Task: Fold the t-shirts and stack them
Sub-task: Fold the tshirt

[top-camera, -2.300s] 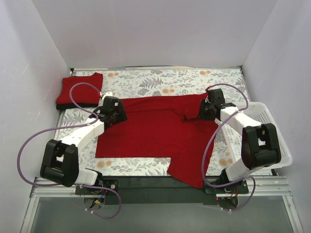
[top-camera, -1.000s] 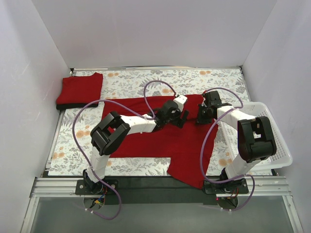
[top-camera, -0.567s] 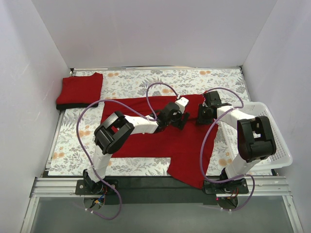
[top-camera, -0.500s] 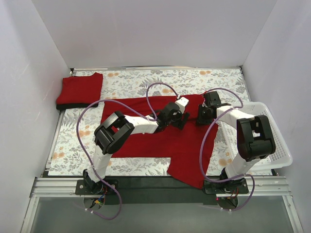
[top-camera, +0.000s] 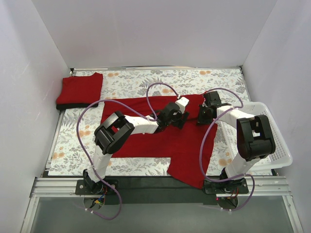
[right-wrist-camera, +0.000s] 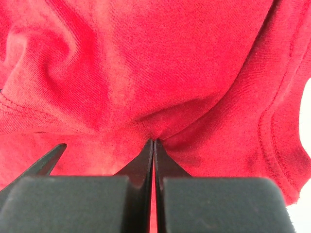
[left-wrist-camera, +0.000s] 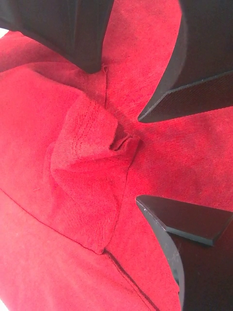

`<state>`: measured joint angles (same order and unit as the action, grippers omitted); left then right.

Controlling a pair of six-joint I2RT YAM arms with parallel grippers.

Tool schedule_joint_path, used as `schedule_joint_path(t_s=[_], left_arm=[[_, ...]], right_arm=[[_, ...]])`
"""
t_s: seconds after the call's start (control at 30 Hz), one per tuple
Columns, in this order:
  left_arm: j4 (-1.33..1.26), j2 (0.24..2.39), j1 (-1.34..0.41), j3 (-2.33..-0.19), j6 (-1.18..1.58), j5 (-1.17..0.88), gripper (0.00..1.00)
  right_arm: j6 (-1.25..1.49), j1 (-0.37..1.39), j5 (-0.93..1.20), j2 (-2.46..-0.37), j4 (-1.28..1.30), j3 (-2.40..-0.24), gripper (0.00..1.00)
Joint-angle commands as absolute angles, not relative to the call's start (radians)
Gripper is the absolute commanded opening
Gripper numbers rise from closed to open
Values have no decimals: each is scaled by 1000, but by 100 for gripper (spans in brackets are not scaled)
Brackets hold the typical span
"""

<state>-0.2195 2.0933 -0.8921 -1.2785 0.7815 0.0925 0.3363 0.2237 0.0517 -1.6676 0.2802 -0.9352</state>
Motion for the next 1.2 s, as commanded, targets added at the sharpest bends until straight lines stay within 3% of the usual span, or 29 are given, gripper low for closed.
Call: schedule_joint_path(t_s=[0.0,0.37,0.5,0.8,0.93,1.07,1.17], left_arm=[[-259,2069,-897,-1289,755,97,57],[-273,2105,-899,-1321,723,100,46],[-276,2112,-902,-1331,724,95,45],[-279,2146,-911,-1355,735,110,43],[-278,2151,-913,-1358,724,126,28],[-279,2145,-913,-1353,703,140,8],[-278,2141,-913,-1350,686,141,2]], right_arm=[[328,227,55,-1623,301,-960,1],[334,229,83,-1626,313,-992,7],[336,229,87,-1629,313,-992,15],[339,227,80,-1635,310,-985,11],[336,229,78,-1626,308,-986,1],[336,227,75,-1614,310,-989,1],[336,229,77,-1605,314,-996,1]])
